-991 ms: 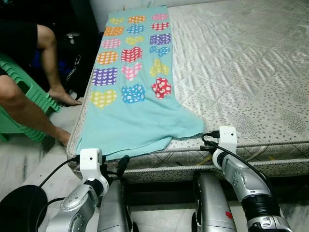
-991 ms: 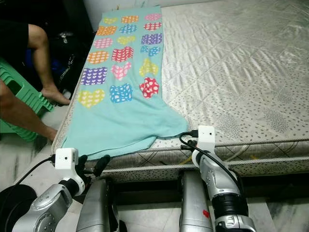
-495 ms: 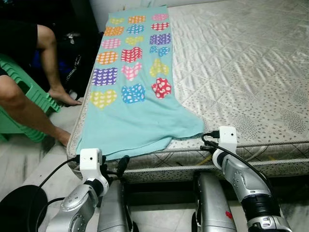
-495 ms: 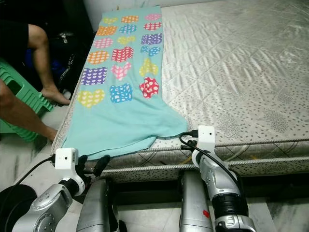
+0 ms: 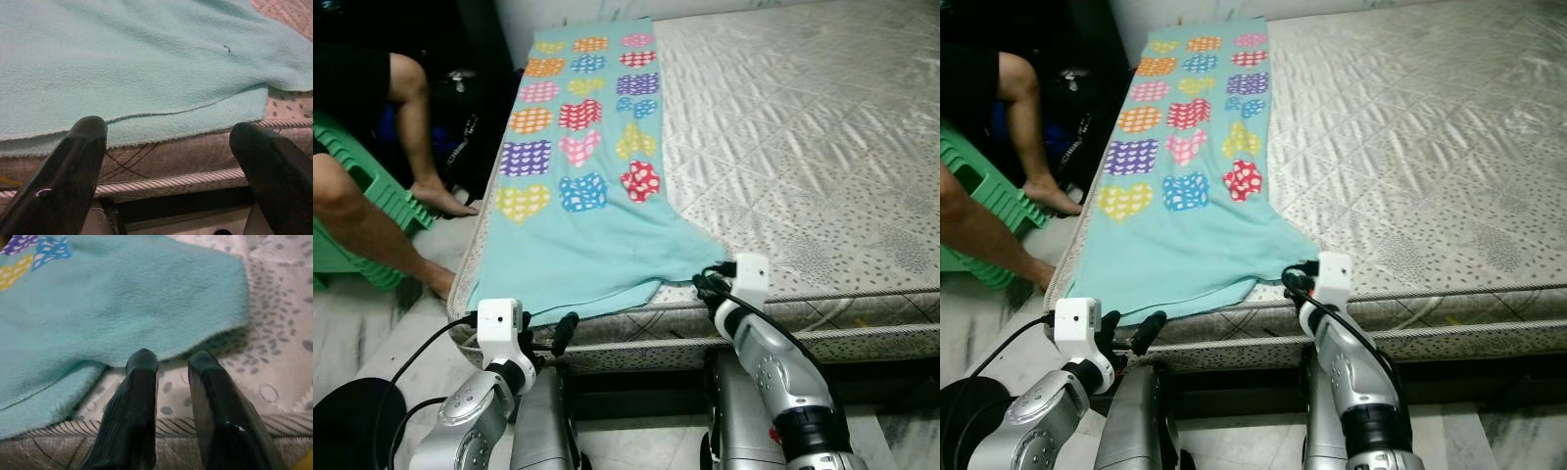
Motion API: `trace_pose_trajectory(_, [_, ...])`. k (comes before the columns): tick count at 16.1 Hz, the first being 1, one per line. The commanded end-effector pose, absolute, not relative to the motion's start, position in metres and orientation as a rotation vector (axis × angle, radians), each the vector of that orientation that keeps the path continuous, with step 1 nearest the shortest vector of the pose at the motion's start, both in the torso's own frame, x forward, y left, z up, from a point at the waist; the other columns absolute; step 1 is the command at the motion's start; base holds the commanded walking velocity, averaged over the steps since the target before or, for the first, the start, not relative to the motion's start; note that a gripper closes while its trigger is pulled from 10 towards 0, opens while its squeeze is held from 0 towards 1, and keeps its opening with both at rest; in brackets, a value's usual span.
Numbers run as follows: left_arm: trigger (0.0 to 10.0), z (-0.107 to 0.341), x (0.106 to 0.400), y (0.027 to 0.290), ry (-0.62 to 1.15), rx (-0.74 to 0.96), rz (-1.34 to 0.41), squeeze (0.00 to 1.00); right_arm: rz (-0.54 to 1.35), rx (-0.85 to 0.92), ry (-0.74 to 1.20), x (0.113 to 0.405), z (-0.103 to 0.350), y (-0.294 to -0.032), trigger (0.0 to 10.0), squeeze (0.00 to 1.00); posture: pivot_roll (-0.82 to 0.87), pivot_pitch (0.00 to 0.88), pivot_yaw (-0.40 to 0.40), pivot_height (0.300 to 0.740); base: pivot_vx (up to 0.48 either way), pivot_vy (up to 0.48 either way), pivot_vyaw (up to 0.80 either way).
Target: Clean up the room
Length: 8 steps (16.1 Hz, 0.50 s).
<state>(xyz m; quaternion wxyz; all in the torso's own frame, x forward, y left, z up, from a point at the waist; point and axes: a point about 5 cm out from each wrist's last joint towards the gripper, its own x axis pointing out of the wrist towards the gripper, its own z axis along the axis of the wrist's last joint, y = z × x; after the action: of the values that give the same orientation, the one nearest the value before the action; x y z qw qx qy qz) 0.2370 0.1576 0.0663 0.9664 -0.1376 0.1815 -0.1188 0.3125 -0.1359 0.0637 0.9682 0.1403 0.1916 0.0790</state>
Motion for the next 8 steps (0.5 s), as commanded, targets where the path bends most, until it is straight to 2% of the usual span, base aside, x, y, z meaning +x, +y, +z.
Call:
trace_pose_trajectory(1, [10.0,0.065,0.237,0.161,0.371,-0.261,-0.23,0.0,0.184,0.31,0.355,0.313,0.07,-0.128,10.0,1.0,0.0,0.038,0.118,0.5,0.0,0.0,0.0])
trace_pose_trajectory(5, [10.0,0.065,0.237,0.16,0.369,-0.257,-0.238,0.0,0.236,0.314,0.446,0.302,0.059,-0.117,10.0,1.0,-0.01,0.039,0.12,0.5,0.0,0.0,0.0])
trace_pose_trajectory(8, [10.0,0.065,0.237,0.161,0.37,-0.257,-0.242,0.0,0.378,0.312,0.593,0.285,0.048,-0.101,10.0,1.0,-0.01,0.041,0.12,0.5,0.0,0.0,0.0])
